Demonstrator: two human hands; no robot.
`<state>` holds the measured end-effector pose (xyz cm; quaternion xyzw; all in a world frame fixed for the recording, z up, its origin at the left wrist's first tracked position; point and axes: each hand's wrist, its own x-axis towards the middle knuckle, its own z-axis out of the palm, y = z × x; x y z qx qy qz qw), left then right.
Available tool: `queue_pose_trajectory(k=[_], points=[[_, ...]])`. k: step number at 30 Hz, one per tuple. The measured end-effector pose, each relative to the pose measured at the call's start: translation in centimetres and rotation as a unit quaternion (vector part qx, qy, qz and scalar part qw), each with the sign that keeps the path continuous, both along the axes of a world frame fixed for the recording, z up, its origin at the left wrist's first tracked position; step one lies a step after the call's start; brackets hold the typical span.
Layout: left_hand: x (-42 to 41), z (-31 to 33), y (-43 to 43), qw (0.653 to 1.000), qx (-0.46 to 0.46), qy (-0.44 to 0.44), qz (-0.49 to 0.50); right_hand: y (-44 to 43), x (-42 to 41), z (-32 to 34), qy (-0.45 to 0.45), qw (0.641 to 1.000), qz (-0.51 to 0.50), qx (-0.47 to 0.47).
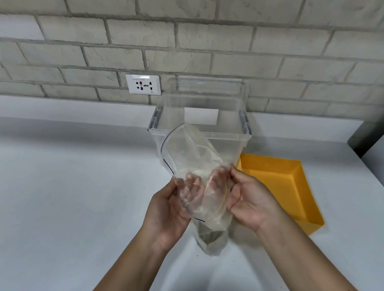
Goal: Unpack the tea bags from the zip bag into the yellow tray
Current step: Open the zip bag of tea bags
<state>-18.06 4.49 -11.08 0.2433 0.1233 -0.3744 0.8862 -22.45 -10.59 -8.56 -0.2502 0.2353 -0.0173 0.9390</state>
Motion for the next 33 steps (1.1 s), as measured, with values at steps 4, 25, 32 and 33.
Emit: queue_pose_trajectory(k=[4, 25, 32, 33], points=[[2.0, -2.1, 0.9, 0.998, 0.016, 0.054, 0.034, -1.2, 0.5, -1.4, 0.043, 0.994, 0.004, 0.099], [1.1, -1.5, 1.1, 0.901, 0.308, -0.303, 0.043, -1.8, -0.4, -3.5, -0.005, 0.773, -0.002, -0.635], [1.9, -1.0, 2.1, 0.829, 0.403, -0.382, 0.056, -2.6, 0.2, -3.4, -0.068, 0.719, 0.015, -0.691], [2.5, -1.0, 2.4, 0.846, 0.386, -0.364, 0.046, -2.9, 0.2, -3.0, -0.067, 0.729, 0.035, -0.680]])
